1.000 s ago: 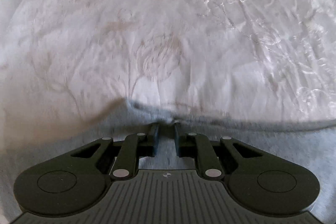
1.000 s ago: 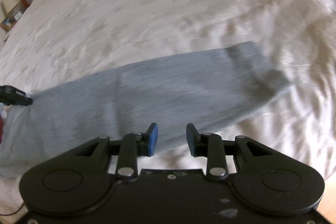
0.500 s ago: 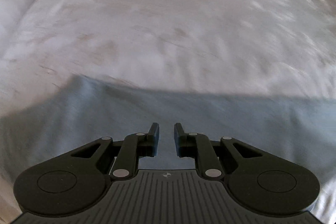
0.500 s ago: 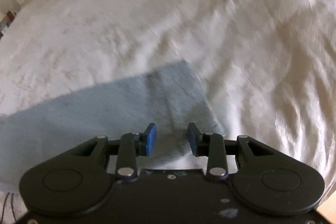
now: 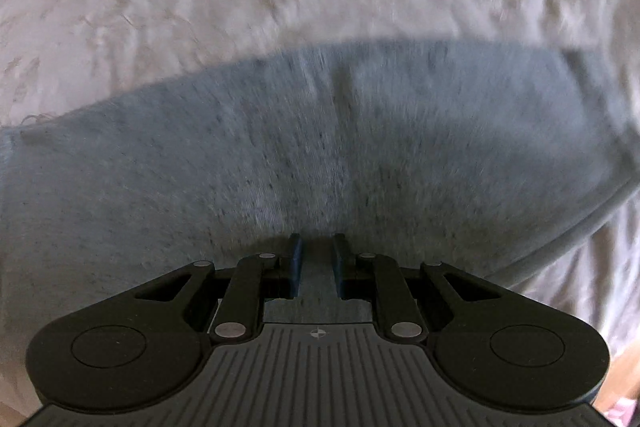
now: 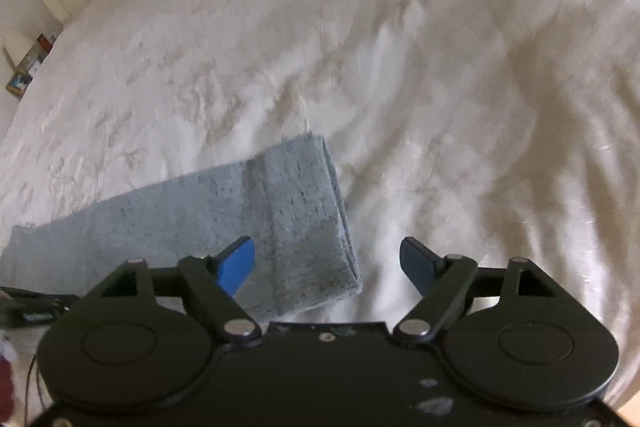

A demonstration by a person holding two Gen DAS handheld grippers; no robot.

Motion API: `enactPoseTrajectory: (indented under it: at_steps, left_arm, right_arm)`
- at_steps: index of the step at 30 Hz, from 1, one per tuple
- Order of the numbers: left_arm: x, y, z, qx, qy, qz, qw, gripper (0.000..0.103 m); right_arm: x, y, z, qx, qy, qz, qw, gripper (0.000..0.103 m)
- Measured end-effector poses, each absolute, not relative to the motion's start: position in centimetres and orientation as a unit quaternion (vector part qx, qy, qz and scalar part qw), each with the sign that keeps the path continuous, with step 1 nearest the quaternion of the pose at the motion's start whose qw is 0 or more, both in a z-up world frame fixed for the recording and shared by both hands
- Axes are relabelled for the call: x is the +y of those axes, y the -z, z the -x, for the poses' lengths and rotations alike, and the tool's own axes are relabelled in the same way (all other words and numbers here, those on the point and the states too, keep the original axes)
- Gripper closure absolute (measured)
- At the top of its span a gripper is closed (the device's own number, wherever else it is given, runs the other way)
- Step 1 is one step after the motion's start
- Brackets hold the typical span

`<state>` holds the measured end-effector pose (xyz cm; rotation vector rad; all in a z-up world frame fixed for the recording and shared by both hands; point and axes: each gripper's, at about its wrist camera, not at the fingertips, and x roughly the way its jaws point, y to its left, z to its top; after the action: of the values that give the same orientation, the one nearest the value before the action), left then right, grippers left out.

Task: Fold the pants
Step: 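Grasp the end of the folded grey pants with the right gripper and lift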

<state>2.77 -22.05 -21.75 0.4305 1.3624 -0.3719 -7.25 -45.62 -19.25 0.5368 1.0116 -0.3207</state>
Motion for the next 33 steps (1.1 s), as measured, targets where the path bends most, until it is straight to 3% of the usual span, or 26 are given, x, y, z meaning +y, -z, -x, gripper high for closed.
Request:
enactPoseTrajectory:
  at_steps: [9,11,13,20,29,33]
  left_arm:
    - [-22.3,22.4,-4.1,0.639,0.151,-0.181,0.732,0.087]
    - [-22.0,22.5,-4.5,0.641,0.149,-0.178,0.731,0.087]
    - [-21.9,22.4,-4.9,0.645,0.146,-0.173,0.730,0.087]
    - [-21.2,19.2,-9.5,0.624,0.136,-0.153,0.754,0.087]
    - [-24.5,22.7,-17.3,0.627,0.109,-0.175,0.751,0.087]
    - [-24.2,21.0,-17.6,0.610,0.112,-0.158,0.768,0.087]
  right_arm:
    - [-47.3,24.0,4.4,0.505,0.080,-0.315,0.800,0.017]
    - [-47.8,24.3,4.2,0.493,0.065,-0.337,0.799,0.036]
    - [-48.2,24.6,3.7,0.491,0.054,-0.357,0.793,0.087]
    - [-48.1,21.6,3.8,0.464,0.026,-0.357,0.810,0.089]
    - [-46.6,15.6,5.2,0.422,0.016,-0.359,0.832,0.089]
    - [-45.4,14.4,4.8,0.420,0.017,-0.352,0.836,0.089]
